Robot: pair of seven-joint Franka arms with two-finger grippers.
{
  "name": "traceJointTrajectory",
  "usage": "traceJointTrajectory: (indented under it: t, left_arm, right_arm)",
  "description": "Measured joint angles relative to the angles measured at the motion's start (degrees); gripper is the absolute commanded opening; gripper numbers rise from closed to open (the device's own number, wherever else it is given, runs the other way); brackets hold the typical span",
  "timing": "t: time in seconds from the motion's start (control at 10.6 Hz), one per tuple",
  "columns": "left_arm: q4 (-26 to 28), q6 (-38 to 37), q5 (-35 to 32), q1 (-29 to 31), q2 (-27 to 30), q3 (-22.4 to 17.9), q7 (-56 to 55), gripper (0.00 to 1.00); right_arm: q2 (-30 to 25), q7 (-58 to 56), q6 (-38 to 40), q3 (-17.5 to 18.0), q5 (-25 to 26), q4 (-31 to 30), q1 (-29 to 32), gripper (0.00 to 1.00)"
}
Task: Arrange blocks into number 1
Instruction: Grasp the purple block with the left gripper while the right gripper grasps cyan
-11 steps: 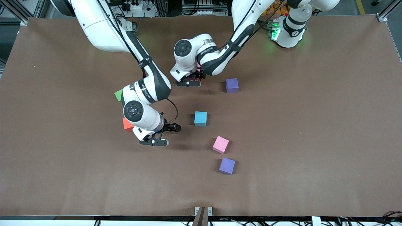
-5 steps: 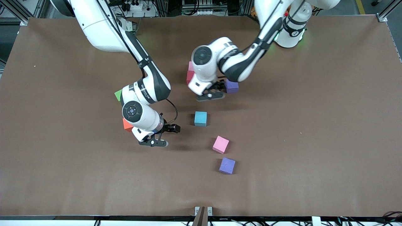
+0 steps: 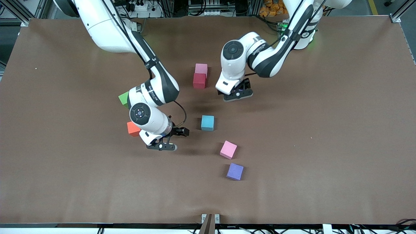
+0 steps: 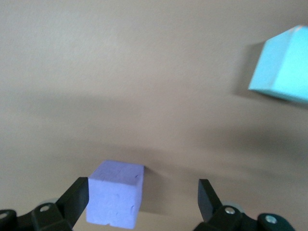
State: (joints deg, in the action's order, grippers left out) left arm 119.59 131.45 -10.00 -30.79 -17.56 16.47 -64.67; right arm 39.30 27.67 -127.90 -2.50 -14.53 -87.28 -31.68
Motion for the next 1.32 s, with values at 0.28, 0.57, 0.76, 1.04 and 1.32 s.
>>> traceJointTrajectory:
  t: [0.28, 0.57, 0.76, 1.04, 1.32]
  left_arm:
    - [4.5, 1.3, 0.0, 0.0, 0.7, 0.1, -1.4, 1.0]
    - [6.3, 2.5, 0.0, 1.0, -0.1, 0.1, -1.8, 1.0]
    - [6.6, 3.1, 0.0, 1.1, -1.8, 0.2, -1.8, 1.0]
    - [6.7, 5.0, 0.0, 1.1, -3.8, 0.5, -1.8, 1.0]
    - [6.9, 5.3, 0.2, 1.1, -4.1, 1.6, -1.9, 1.0]
  right_arm:
    - [0.1, 7.3, -2.7, 0.1, 0.0, 0.8, -5.6, 1.0]
    - [1.7, 12.7, -7.1, 0.1, 0.1, 0.8, -11.1, 1.0]
    - [3.7, 14.8, -9.5, 0.0, 0.6, 1.1, -13.3, 1.0]
    - [5.2, 18.2, -9.7, -0.1, 6.1, 2.2, -14.5, 1.0]
    - [5.4, 18.7, -9.6, -0.3, 7.0, 2.5, -14.6, 1.0]
